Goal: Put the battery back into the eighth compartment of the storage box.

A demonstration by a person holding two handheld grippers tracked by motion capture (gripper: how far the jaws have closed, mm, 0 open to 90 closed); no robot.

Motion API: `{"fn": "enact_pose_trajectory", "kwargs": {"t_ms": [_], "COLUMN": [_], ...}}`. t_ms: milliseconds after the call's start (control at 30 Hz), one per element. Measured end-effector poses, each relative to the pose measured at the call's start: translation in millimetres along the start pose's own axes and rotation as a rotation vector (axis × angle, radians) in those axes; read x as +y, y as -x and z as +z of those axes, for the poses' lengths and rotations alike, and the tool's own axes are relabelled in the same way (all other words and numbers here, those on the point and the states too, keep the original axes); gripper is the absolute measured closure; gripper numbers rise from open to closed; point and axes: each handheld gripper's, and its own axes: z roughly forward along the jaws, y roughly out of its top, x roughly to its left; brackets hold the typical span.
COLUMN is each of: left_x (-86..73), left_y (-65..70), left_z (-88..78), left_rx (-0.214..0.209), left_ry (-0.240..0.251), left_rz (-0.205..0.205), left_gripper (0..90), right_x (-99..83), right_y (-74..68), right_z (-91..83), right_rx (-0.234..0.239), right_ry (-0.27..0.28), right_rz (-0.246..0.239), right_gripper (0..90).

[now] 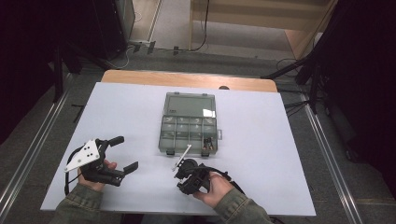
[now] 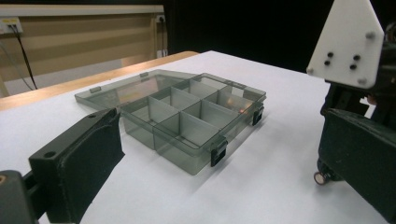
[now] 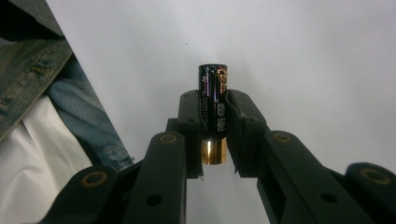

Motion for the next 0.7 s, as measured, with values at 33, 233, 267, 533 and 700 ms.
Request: {"fn": "enact_pose_trajectory", "kwargs": {"t_ms": [33,233,267,533,700], "left_x": [0.0,0.0,0.0,0.0,0.0], "left_y": [0.0,-0.1,0.0,-0.1,-0.1], "left_z": [0.0,0.0,0.0,0.0,-0.1], "left_rx": [0.0,0.0,-0.001,0.0,0.001], "left_ry": [0.0,0.0,0.001,0.0,0.001], "left_rz": [0.0,0.0,0.0,0.0,0.0], "left_gripper": [0.0,0.0,0.0,0.0,0.0], "right_x": [-0.3,-2.7,-3.2,-7.8,-11.3], "right_y": [2.2,14.5,17.0,32.1,42.4], "right_z": [-2.2,-8.4,-9.8,-22.1,-29.3], "right_rx": [0.0,0.004,0.0,0.018,0.013], "right_ry": [0.008,0.05,0.056,0.14,0.206], "right_rz": [0.006,0.039,0.047,0.096,0.134], "right_gripper": [78.3,78.3,78.3,78.3,78.2]}}
